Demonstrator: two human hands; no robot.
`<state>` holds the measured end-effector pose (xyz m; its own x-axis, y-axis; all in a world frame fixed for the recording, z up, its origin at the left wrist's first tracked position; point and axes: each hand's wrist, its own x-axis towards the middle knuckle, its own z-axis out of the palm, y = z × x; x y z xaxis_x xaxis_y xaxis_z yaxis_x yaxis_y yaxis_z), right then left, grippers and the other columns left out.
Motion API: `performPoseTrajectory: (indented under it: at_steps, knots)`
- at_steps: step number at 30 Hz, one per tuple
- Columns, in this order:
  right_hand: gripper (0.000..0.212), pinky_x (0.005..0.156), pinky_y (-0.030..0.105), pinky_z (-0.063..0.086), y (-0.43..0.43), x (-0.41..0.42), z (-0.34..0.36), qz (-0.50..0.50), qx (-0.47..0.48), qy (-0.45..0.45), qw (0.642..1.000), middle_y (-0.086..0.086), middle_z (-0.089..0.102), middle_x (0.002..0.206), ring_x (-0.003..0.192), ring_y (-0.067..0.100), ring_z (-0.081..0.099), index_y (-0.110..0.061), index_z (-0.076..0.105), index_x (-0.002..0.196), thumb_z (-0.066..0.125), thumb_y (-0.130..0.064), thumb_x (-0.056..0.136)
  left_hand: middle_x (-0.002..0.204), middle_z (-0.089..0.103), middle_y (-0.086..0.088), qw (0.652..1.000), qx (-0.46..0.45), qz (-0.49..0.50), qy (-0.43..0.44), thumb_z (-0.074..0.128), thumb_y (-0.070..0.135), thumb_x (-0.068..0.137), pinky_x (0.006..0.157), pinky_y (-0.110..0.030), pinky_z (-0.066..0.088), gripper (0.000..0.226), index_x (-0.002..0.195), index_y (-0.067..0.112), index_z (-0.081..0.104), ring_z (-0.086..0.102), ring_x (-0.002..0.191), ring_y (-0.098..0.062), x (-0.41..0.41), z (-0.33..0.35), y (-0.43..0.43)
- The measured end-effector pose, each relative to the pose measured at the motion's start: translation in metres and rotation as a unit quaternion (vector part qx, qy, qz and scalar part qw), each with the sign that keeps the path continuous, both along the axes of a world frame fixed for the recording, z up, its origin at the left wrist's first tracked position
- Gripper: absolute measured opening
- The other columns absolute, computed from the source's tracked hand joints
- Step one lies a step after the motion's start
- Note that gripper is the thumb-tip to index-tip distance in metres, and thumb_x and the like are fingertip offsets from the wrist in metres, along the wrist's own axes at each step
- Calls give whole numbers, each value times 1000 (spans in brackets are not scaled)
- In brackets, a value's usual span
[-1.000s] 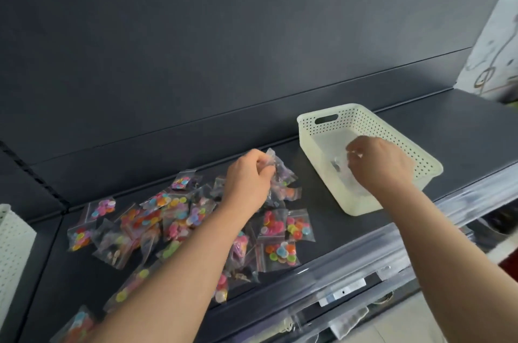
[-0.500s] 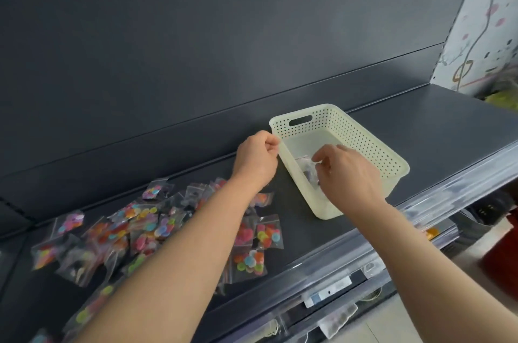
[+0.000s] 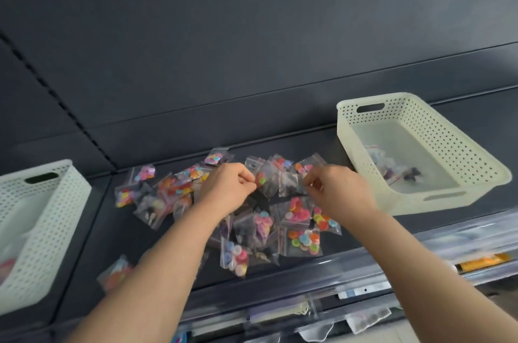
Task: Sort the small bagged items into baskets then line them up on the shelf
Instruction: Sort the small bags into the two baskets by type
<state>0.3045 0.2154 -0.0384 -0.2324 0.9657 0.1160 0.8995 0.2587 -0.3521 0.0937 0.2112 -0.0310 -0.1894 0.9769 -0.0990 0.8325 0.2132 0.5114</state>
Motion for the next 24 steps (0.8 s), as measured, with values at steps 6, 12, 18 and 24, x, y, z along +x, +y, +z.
performPoseTrajectory:
  at_steps: [6, 12, 18, 24]
  knots:
    - [46, 64, 27, 41, -9, -11, -1, 2, -108, -59, 992, -9, 61, 91, 81, 17, 57, -31, 55, 107, 69, -58, 72, 85, 63, 17, 1000, -8, -17, 2, 64, 28, 92, 73, -27, 48, 8, 87, 33, 69, 60, 84, -6, 0, -3, -6]
    - [36, 76, 31, 52, -3, -19, -5, -4, -66, 49, 997, 0, 69, 105, 90, 22, 64, -27, 55, 121, 63, -29, 87, 87, 67, 12, 991, -106, -83, -8, 69, 55, 80, 78, -33, 53, 25, 84, 31, 72, 62, 82, -9, -3, 9, -12]
    - [26, 73, 27, 52, 0, -26, 0, -1, -42, 111, 993, -8, 69, 101, 83, 12, 63, -28, 62, 113, 65, -29, 87, 84, 66, 6, 979, -167, -100, 65, 75, 46, 80, 72, -34, 54, 21, 78, 26, 68, 62, 79, -14, 9, 8, -14]
    - [32, 76, 32, 53, 3, -53, 13, 10, -36, 175, 984, -4, 69, 105, 87, 15, 64, -22, 59, 120, 61, -33, 90, 82, 62, 13, 993, 74, 80, -47, 69, 37, 87, 67, -28, 42, 17, 86, 26, 57, 60, 78, -12, -25, 15, -20]
